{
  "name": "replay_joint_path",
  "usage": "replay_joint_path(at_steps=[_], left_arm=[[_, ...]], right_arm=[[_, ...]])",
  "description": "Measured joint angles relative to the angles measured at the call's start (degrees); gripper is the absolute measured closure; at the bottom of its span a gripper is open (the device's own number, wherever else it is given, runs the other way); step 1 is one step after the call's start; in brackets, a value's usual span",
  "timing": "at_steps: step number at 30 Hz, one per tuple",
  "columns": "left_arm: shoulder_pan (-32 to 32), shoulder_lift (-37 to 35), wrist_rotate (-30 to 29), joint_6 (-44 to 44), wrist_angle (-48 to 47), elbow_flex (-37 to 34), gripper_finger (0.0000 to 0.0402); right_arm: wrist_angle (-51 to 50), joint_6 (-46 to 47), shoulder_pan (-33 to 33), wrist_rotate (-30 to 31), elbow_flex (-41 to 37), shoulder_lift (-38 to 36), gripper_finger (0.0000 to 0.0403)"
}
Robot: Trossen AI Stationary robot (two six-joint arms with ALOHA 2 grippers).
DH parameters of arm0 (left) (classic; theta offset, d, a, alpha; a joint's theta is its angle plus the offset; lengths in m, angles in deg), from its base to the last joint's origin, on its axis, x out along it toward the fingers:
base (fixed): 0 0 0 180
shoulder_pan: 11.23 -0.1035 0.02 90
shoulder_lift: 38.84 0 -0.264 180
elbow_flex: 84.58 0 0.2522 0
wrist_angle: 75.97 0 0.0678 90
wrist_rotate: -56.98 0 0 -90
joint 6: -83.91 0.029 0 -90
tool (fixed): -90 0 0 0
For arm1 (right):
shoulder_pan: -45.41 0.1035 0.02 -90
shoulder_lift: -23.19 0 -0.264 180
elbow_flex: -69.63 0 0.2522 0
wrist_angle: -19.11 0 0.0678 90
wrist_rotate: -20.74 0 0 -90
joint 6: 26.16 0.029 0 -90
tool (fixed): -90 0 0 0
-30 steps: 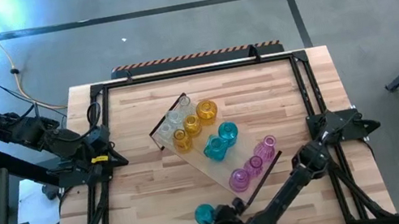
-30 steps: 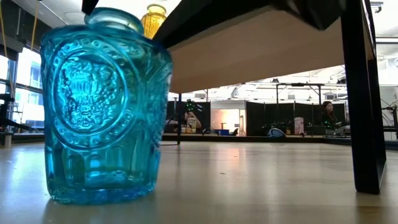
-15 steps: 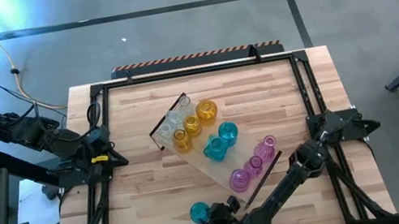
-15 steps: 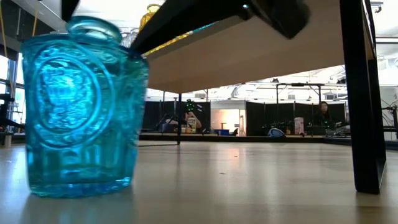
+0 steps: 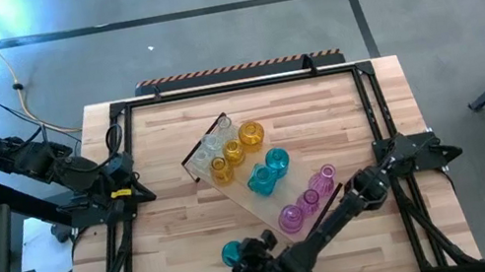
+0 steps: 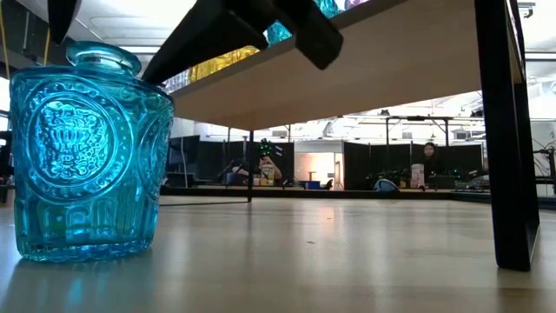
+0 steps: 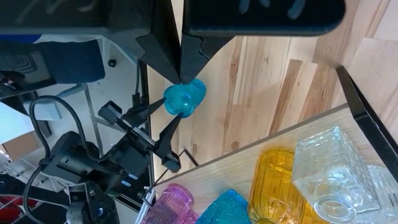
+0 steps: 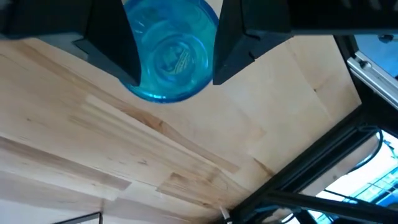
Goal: Sort vases onto shelf
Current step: Put the blue flower vase on the shelf aligned with the other blue flower vases
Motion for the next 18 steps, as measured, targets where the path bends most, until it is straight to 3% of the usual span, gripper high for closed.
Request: replay_joint_path(at_steps=[6,18], left_arm=[[0.00,0.00,0.00,0.02,0.00,0.00,0.0401],[0.02,-0.02,2.10,1.24,0.00,0.00,0.0401]], right_arm=[[2.46,-2.03,-0.35,0.33,0.00,0.00,0.0222],[3.01,-4.50,1.01,8.57,2.69,-1.69,0.0222]])
